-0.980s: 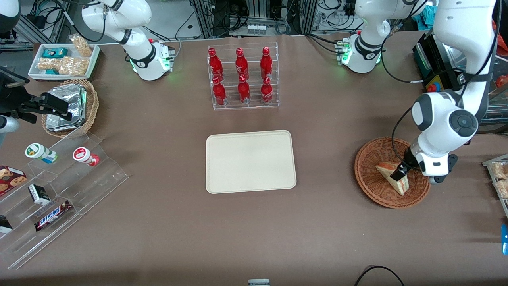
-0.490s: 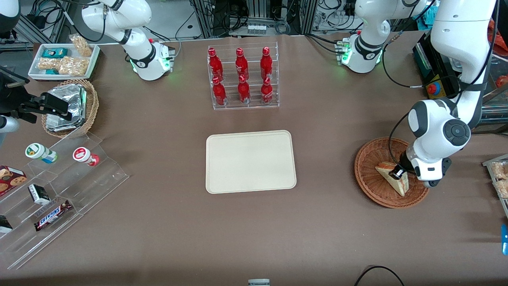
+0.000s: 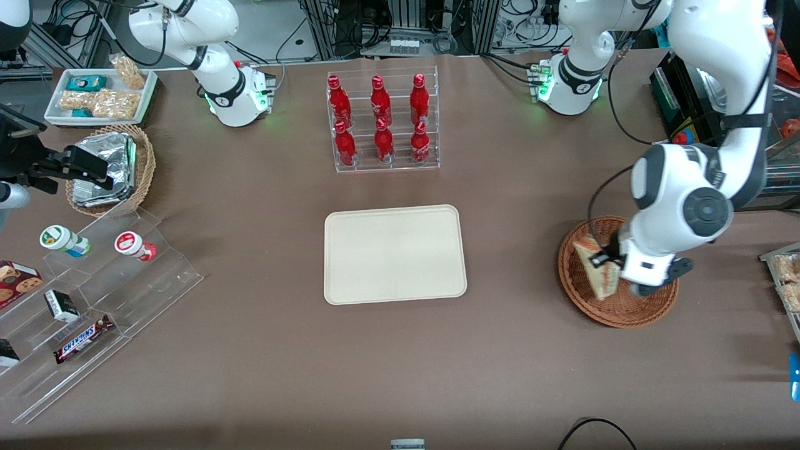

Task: Place sandwich from basket to tray
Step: 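Carry the sandwich over the cream tray and lower it down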

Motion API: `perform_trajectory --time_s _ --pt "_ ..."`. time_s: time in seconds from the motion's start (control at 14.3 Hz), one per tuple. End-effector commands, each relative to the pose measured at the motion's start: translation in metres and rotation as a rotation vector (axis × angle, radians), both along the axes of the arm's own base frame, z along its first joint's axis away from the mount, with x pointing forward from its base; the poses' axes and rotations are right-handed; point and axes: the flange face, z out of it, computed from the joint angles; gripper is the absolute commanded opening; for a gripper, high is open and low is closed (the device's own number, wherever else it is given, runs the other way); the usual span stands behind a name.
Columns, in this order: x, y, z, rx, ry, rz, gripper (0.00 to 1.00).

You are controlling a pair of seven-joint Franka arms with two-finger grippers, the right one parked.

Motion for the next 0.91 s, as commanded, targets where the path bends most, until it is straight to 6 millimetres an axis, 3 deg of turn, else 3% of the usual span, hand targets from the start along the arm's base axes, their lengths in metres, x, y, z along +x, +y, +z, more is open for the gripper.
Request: perform_trajectory --time_s 0.0,0.07,0.42,0.56,0.84 --pt "0.002 -0.077 -0.008 -0.004 0.014 -0.126 0.04" --pt "-0.007 -0.116 -0.012 0.003 0.01 -0.153 0.02" --pt "-0.026 -0.247 -0.027 -0.021 -0.052 -0.174 0.0" --pt "-0.047 -0.301 -0.039 -0.03 -0.073 -0.183 0.0" --pt "-0.082 -0.375 -0.054 -0.056 -0.104 -0.199 0.0"
